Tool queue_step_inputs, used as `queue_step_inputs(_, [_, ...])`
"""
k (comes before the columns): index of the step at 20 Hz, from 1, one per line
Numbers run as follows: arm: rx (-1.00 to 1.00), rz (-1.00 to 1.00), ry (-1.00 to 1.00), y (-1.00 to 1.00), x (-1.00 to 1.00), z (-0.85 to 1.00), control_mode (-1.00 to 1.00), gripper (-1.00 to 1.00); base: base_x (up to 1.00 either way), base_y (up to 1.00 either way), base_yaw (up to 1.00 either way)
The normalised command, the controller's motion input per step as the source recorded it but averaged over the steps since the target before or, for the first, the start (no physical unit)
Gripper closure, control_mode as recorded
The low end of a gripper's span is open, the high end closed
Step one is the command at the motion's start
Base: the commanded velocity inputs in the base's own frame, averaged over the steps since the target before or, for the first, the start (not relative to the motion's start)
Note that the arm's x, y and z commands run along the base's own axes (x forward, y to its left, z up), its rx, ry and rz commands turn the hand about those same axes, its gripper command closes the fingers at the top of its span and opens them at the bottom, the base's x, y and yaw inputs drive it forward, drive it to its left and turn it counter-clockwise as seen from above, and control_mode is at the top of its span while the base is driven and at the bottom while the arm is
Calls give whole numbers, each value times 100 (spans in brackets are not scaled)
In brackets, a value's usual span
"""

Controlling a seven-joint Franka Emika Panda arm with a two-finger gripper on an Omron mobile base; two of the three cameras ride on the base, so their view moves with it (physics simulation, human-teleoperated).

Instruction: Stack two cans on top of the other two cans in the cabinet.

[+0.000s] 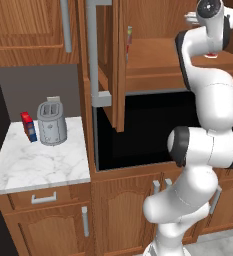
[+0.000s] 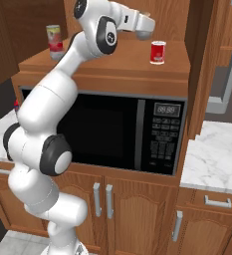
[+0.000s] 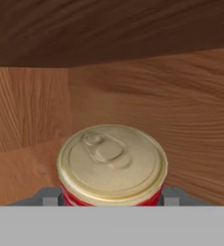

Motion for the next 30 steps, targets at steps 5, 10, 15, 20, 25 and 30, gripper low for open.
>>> queue_step_inputs(5, [0, -1, 0, -24, 0, -2, -100, 100, 0, 0, 0])
queue_step_inputs(10, [0, -2, 0, -22, 0, -1, -100, 100, 0, 0, 0])
queue_step_inputs(15, [0, -1, 0, -15, 0, -4, -100, 100, 0, 0, 0])
queue_step_inputs(20, [0, 0, 0, -6, 1, -3, -100, 100, 0, 0, 0])
queue_step_inputs(25, [0, 0, 0, -1, 2, -5, -100, 100, 0, 0, 0])
queue_step_inputs(30, [0, 0, 0, 0, 2, -9, -100, 100, 0, 0, 0])
